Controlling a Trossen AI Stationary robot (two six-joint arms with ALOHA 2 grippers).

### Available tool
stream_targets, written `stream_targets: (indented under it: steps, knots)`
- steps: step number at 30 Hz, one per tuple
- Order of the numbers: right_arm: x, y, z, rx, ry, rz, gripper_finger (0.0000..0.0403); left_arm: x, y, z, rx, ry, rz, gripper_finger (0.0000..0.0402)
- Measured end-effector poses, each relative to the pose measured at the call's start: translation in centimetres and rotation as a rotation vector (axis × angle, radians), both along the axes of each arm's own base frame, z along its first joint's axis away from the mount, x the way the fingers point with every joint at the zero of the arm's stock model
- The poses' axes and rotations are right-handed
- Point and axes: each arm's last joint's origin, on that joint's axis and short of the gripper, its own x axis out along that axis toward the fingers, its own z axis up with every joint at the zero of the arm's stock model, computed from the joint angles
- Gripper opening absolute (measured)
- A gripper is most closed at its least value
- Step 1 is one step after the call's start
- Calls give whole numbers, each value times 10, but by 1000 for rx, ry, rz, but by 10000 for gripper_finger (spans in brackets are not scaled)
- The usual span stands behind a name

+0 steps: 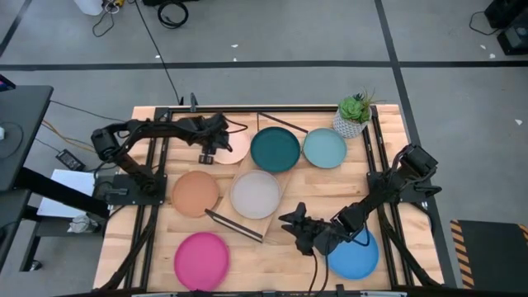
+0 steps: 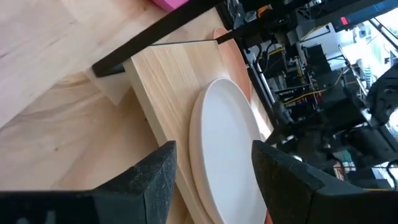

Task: Place and stack plates onto a shelf
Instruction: Stack the light orange plate on the white plate

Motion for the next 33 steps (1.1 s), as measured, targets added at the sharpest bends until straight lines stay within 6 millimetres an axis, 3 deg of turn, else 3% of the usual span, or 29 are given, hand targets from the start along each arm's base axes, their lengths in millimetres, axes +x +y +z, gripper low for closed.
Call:
stream_targets:
  steps: [7, 14, 27, 33]
  knots:
    - [3, -4, 0, -1, 7, -7, 214, -12, -15, 27, -115, 26, -102, 142]
    - [4, -5, 0, 24, 10, 17, 206, -18, -25, 4, -142, 85, -235, 142]
    - [4, -4, 0, 29, 12, 25, 198, -20, -28, -5, -62, 114, -288, 139]
    - [4, -3, 0, 30, 13, 29, 198, -20, -28, -5, -61, 111, -287, 70]
